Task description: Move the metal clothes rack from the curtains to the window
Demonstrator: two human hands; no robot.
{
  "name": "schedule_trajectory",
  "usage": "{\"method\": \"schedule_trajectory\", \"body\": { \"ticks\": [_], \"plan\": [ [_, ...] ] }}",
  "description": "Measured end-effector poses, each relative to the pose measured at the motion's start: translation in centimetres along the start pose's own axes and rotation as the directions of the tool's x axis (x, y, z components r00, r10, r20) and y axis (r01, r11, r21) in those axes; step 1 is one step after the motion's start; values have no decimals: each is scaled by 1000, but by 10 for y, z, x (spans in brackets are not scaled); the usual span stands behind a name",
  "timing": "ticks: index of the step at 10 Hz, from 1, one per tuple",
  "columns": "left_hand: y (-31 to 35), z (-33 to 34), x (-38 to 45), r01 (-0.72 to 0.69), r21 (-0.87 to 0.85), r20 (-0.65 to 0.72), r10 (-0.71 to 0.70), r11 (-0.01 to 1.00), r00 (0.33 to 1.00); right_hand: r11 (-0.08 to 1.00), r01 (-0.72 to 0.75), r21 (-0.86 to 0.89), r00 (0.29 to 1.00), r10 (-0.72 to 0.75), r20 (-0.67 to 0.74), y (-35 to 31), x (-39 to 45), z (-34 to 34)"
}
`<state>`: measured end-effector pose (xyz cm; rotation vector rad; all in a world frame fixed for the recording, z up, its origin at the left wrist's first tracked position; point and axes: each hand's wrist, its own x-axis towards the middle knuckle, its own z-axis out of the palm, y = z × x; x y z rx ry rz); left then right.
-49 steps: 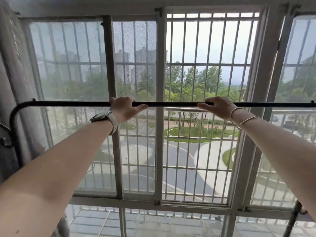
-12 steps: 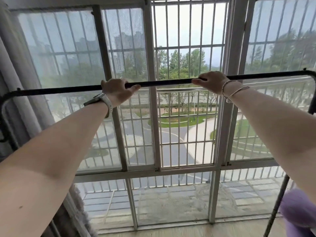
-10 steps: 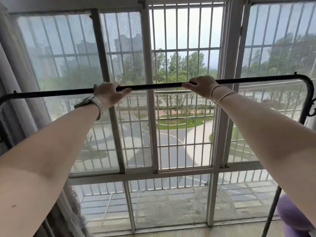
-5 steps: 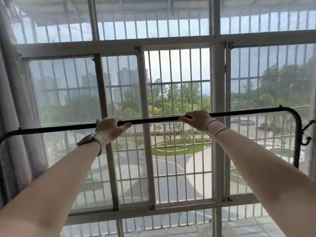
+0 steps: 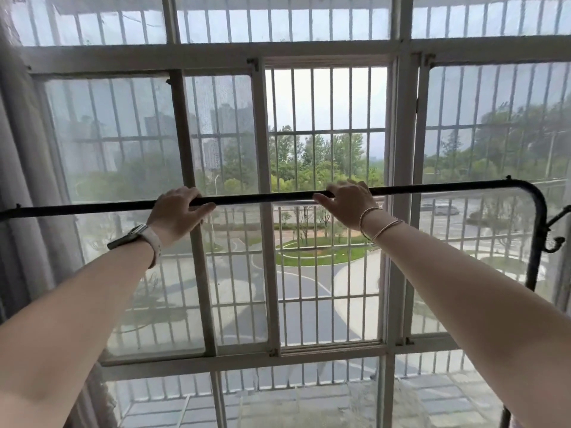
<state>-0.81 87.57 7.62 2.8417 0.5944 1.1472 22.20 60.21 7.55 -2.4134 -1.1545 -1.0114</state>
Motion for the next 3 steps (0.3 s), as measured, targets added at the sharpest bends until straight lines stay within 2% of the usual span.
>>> {"method": "schedule_trajectory", "body": {
  "ticks": [1,2,3],
  "plan": [
    [-1,-16,-17,4,-134,-12,-6,991,1000,994,-108,4,993,109,-48,-12,-14,-9],
    [-3,-32,-48,8,-340,-14,-14,940,1000,948,-188,257,971,219,-98,-41,-46,-19],
    [-9,-55,-76,31,-554,12,-29,832,999,690,-236,684,901,418,-112,-74,-71,-38]
  ]
}}
